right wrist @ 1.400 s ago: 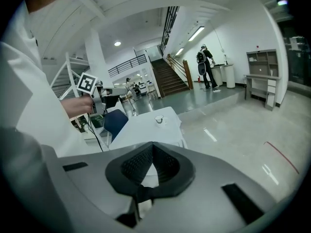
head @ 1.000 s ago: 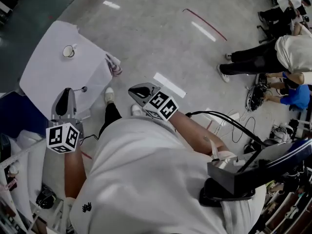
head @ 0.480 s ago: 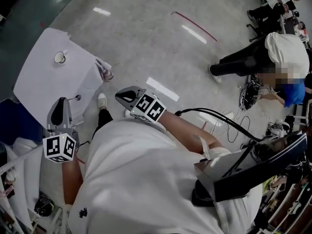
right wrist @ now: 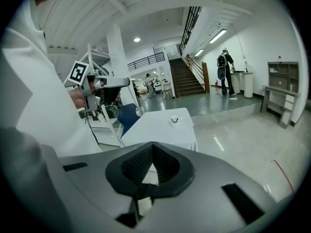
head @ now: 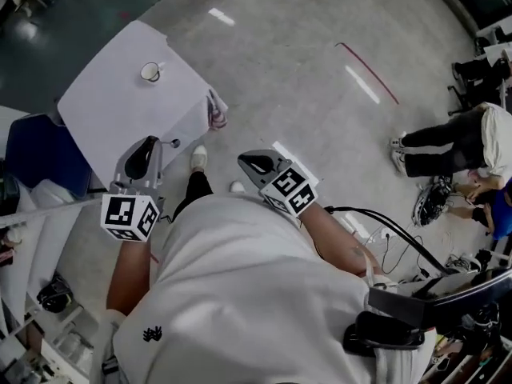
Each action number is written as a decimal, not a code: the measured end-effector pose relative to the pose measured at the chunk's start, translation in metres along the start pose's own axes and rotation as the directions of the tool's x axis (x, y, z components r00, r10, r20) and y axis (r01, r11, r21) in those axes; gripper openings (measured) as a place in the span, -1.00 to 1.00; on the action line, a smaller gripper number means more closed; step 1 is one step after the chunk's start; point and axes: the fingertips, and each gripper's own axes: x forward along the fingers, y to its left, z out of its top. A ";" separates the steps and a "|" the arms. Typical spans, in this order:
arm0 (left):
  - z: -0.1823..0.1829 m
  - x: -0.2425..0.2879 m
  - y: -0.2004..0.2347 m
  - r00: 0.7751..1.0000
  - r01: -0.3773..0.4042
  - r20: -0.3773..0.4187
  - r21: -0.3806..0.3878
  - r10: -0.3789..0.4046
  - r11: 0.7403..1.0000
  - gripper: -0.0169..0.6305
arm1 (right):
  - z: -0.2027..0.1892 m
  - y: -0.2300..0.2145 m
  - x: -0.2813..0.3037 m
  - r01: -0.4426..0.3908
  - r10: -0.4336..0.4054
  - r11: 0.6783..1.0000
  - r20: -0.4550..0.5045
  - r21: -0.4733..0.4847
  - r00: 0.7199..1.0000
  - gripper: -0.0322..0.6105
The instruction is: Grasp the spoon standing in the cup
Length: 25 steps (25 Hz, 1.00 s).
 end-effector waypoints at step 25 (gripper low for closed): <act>-0.013 -0.001 0.008 1.000 0.021 -0.014 -0.013 -0.021 1.000 -0.80 | -0.009 0.003 0.004 0.033 -0.033 0.999 0.006 0.032 0.999 -0.88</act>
